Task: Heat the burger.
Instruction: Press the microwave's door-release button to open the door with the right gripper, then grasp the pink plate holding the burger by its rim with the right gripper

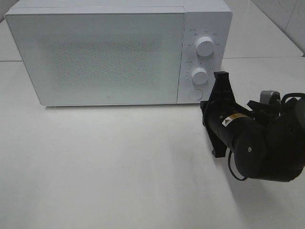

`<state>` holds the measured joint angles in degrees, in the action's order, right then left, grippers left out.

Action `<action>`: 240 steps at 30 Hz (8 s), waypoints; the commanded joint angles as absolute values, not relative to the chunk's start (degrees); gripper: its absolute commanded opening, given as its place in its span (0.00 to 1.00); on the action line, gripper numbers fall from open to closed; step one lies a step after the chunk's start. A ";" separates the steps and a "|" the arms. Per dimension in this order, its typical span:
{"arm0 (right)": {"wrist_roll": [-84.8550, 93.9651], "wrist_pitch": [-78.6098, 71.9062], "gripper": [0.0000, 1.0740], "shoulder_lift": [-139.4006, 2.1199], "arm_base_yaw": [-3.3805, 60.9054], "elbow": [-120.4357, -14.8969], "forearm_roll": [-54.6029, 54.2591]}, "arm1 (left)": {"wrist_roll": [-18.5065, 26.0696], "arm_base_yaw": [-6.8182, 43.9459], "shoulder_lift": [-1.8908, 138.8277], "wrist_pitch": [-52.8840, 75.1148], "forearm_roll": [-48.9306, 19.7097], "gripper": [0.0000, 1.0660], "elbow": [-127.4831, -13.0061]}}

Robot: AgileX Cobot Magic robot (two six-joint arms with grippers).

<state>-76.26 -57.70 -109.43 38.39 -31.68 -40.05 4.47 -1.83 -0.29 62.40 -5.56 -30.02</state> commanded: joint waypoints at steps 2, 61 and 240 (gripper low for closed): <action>-76.83 -56.89 0.00 -110.35 36.73 -33.69 -38.16 | 4.30 -1.95 -1.03 61.42 -5.44 0.93 -29.91; -75.92 -59.64 0.00 -123.24 29.39 -50.53 -33.86 | 4.30 -1.95 -0.52 61.42 -5.50 0.93 -29.91; 40.97 41.60 0.47 -72.94 32.14 -51.62 4.76 | 4.30 -1.95 -0.52 61.42 -5.44 0.93 -29.91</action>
